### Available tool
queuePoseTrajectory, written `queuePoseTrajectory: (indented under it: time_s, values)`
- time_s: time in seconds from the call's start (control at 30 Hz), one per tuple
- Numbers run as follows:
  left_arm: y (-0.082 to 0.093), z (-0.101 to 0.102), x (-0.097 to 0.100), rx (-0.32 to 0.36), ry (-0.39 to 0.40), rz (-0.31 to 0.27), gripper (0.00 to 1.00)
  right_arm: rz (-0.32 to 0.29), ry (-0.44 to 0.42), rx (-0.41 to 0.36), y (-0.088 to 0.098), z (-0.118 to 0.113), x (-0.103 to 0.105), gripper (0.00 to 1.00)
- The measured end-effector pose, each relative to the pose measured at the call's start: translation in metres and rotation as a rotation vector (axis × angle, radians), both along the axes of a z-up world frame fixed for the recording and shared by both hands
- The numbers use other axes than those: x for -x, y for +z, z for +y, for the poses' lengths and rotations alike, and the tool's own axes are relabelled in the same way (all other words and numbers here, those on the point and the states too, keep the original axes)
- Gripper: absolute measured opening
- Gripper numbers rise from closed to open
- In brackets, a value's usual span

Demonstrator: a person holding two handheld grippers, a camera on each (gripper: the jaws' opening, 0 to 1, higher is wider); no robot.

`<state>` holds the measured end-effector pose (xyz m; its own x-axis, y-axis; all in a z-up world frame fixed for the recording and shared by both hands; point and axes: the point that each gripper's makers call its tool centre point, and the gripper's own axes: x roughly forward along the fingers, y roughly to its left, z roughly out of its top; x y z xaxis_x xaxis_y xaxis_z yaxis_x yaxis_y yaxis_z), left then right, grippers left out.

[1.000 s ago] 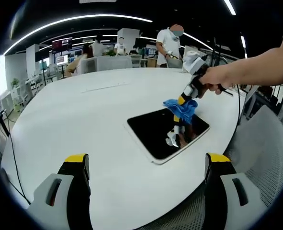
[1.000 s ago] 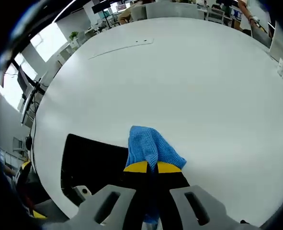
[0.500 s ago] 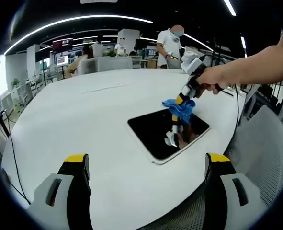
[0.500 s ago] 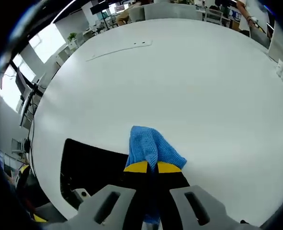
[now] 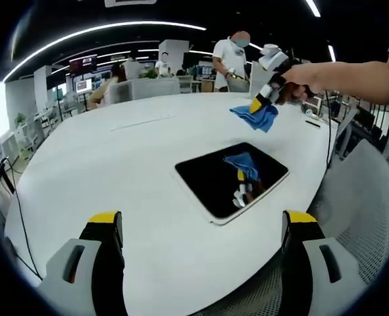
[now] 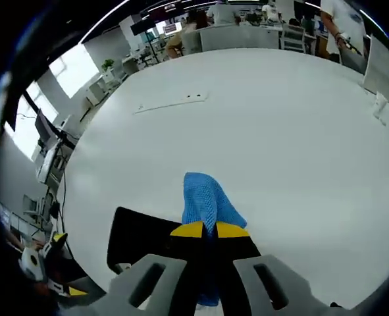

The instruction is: Wipe the mirror surface with the cleaning cloth until all visible marks leave the cleaned area.

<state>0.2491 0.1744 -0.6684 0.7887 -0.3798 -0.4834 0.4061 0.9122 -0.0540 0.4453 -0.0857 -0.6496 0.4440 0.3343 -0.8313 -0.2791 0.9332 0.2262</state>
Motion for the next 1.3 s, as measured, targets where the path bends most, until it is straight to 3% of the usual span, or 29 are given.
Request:
queuePoseTrajectory:
  time_s: [0.03,0.4,0.63,0.67,0.9,1.2,1.3]
  values:
    - [0.0,0.0,0.0,-0.002,-0.003,-0.001,0.99,0.03,0.015,-0.009,0.0,-0.001,0.006,0.0]
    - [0.001,0.002,-0.001,0.001,0.013,-0.001,0.99,0.052,-0.035,-0.004,-0.01,-0.041,0.021,0.0]
    - [0.003,0.005,-0.002,0.009,0.033,-0.01,0.99,0.094,-0.035,0.012,-0.046,-0.055,0.038,0.0]
    - [0.003,0.006,-0.002,0.01,0.038,-0.01,0.99,0.114,-0.053,0.012,-0.058,-0.058,0.041,0.0]
    - [0.004,0.006,-0.002,0.007,0.039,-0.014,0.99,0.133,-0.067,0.026,-0.086,-0.057,0.046,0.0]
    - [0.003,0.007,-0.003,0.01,0.04,-0.01,0.99,0.108,-0.057,0.063,-0.1,-0.059,0.046,0.0]
    - [0.002,0.007,-0.002,0.011,0.039,-0.005,0.99,0.046,0.019,0.142,-0.098,-0.065,0.041,0.01]
